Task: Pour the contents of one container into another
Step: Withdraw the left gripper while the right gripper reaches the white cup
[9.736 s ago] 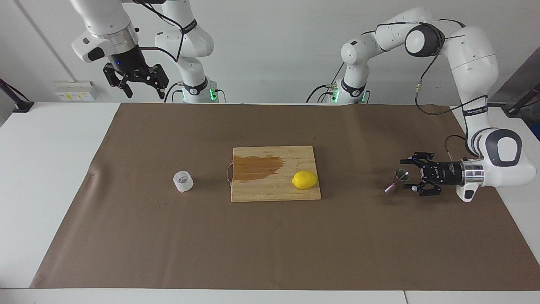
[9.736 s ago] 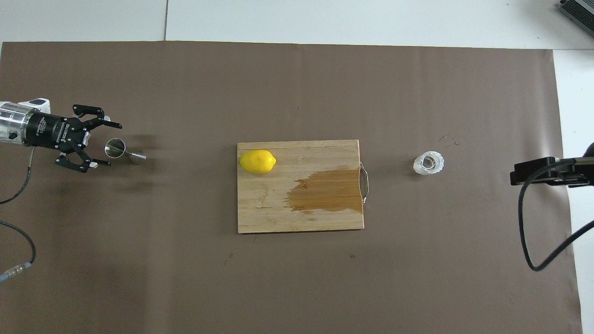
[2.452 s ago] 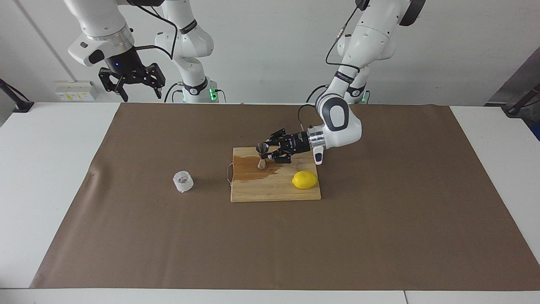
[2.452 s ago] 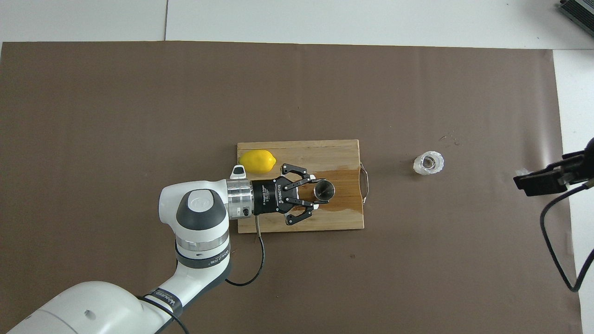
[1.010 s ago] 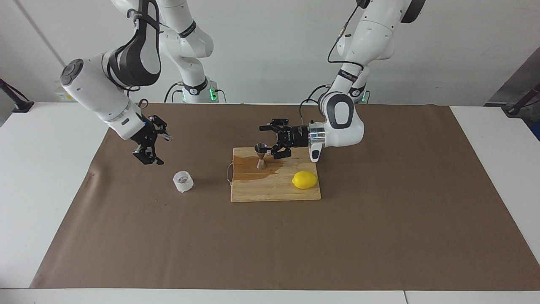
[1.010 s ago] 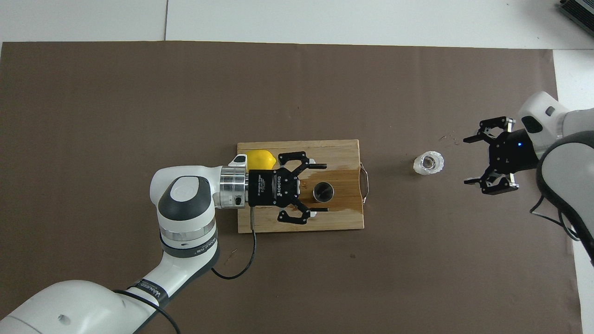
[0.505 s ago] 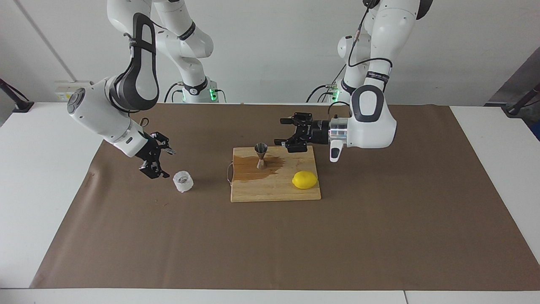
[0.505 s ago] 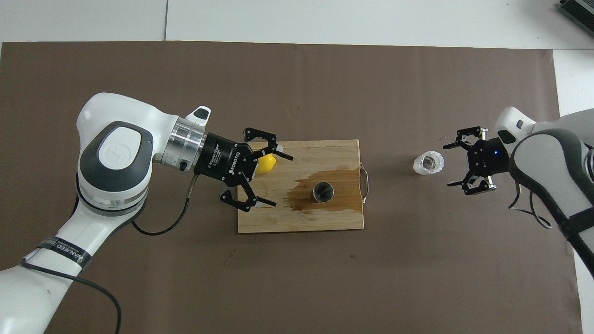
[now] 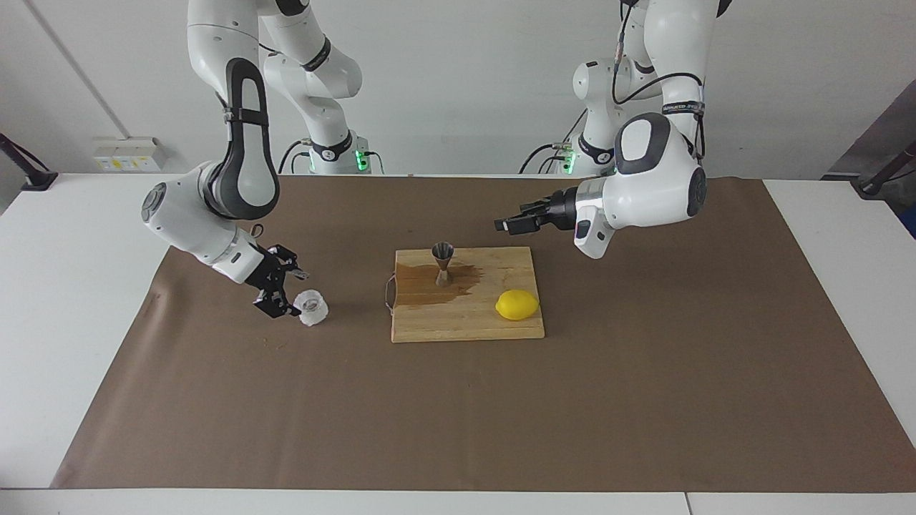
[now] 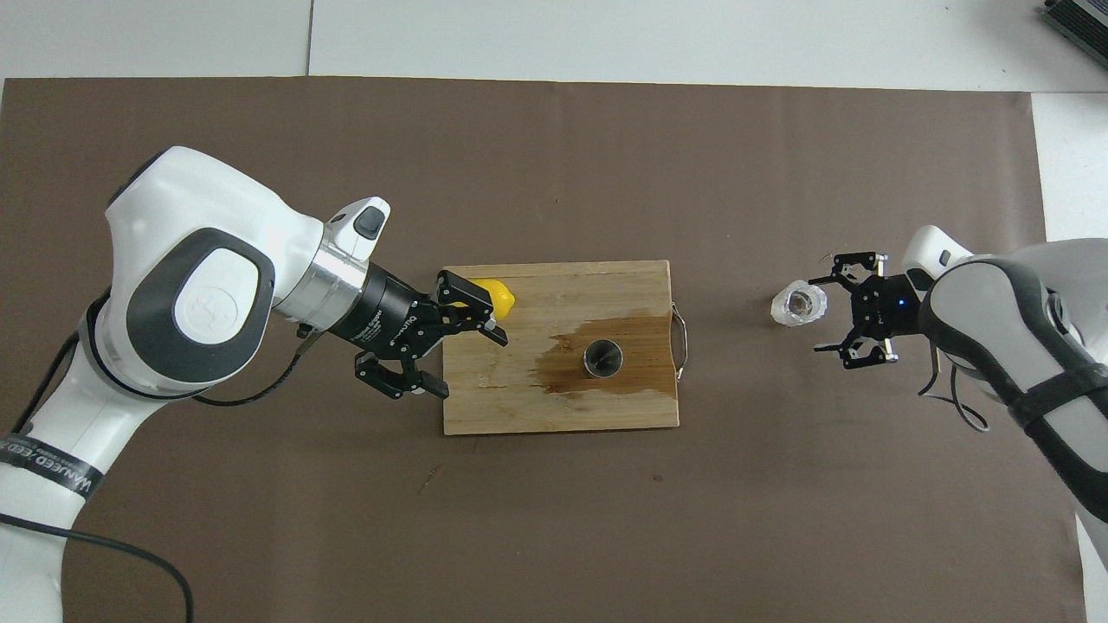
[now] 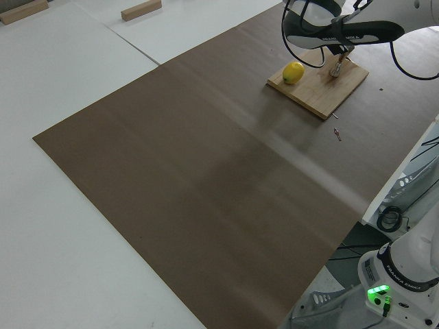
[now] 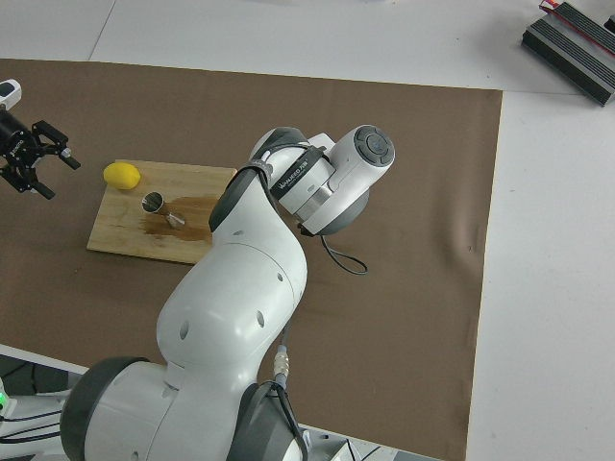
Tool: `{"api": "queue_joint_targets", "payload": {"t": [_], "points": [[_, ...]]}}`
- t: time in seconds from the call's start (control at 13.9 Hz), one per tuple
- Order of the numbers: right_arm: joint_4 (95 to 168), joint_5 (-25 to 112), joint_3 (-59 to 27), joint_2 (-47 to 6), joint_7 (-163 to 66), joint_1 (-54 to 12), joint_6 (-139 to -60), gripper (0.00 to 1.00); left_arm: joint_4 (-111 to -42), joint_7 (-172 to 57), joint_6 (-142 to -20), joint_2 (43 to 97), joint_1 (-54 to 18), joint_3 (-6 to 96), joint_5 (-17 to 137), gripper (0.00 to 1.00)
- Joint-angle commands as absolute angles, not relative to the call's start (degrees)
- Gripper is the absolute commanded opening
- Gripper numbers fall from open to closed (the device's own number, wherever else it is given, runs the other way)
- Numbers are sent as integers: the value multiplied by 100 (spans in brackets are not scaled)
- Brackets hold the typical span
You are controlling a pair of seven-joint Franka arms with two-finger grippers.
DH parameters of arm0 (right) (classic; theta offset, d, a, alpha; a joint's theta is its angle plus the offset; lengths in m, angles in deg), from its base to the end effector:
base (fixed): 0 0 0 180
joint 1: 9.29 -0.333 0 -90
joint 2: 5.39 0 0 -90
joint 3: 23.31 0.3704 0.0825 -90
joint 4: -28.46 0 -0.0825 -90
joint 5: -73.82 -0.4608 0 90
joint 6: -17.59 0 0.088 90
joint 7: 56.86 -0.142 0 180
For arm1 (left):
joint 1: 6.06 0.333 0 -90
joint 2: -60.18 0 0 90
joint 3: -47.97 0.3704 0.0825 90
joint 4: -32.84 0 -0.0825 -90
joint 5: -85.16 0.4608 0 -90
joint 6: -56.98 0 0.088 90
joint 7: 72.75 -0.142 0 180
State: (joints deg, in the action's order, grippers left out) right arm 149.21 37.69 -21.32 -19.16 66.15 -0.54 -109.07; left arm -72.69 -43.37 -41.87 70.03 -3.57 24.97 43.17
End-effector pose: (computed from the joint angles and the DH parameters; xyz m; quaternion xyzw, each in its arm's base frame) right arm 0.6306 -0.0384 0.2650 -0.6718 -0.6979 -0.1889 0.1612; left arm 0.5859 -0.2983 0.4433 0.9020 0.1715 -0.2760 0.2843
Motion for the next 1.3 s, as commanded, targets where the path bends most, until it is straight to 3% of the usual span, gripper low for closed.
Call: {"api": "queue_joint_targets", "payload": {"t": [0.0, 0.29, 0.65, 0.72, 0.79, 0.94, 1.01, 1.23], "points": [[15036, 3420, -2093, -1936, 6856, -24, -11064, 100, -7290, -5479, -4075, 6792, -264, 2539, 5138, 100], [15186, 2708, -2084, -2006, 7268, -68, -11283, 100, -6983, -6344, -4198, 6739, -255, 2644, 6132, 100], [15195, 2347, -2093, -2120, 7576, -68, -11292, 100, -6947, -6352, -4278, 6204, -246, 2653, 7600, 100], [15204, 2277, -2093, -2121, 7629, -68, -11292, 92, -6973, -6352, -4251, 6055, -220, 2714, 7750, 100], [15212, 2258, -2093, -2121, 7665, -68, -11292, 71, -6982, -6344, -4155, 5940, -202, 2732, 7882, 100], [15212, 2180, -2093, -2060, 7726, -59, -11379, 17, -6956, -6300, -3883, 5755, -97, 2793, 7997, 100], [15212, 2083, -2093, -1981, 7727, -68, -11467, 0, -6903, -6308, -3777, 5685, -79, 2811, 7989, 100], [15195, 2082, -2067, -1779, 7508, -155, -11486, 0, -6455, -6361, -3487, 5614, 9, 2837, 7988, 100]]}}
